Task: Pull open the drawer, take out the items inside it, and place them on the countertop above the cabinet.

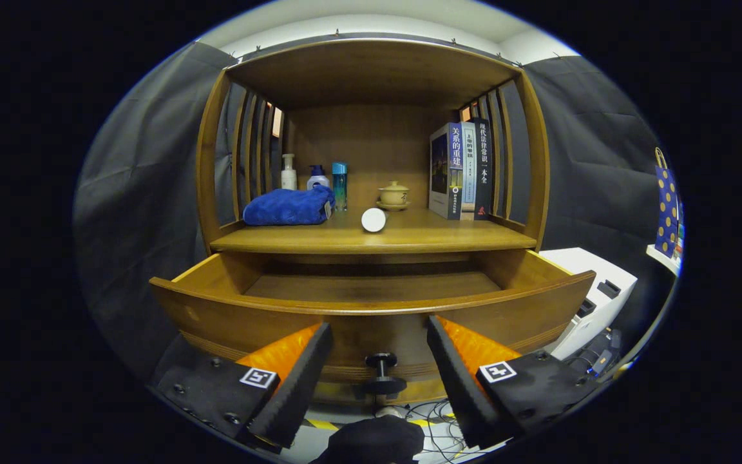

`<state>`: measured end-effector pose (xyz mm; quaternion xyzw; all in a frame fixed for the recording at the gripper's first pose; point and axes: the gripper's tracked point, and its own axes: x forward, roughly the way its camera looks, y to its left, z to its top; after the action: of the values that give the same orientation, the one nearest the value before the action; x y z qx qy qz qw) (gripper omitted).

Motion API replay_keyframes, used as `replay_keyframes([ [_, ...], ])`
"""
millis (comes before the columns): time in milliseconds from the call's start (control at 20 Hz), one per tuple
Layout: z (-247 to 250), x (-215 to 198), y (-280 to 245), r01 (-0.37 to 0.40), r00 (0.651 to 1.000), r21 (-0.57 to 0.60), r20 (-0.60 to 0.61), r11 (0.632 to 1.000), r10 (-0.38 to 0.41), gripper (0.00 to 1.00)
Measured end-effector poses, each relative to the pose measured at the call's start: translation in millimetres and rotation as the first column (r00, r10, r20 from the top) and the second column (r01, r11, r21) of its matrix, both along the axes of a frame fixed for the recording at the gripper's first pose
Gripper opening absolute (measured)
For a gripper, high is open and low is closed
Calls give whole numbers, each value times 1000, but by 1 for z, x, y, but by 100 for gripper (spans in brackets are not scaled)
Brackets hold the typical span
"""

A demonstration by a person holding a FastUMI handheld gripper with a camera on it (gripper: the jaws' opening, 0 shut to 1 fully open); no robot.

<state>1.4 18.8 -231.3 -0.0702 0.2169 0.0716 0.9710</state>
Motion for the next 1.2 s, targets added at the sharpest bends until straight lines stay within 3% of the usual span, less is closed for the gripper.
replay_keyframes([
  [1200, -14, 83, 17, 7, 1000, -5, 1, 1000, -7, 99],
])
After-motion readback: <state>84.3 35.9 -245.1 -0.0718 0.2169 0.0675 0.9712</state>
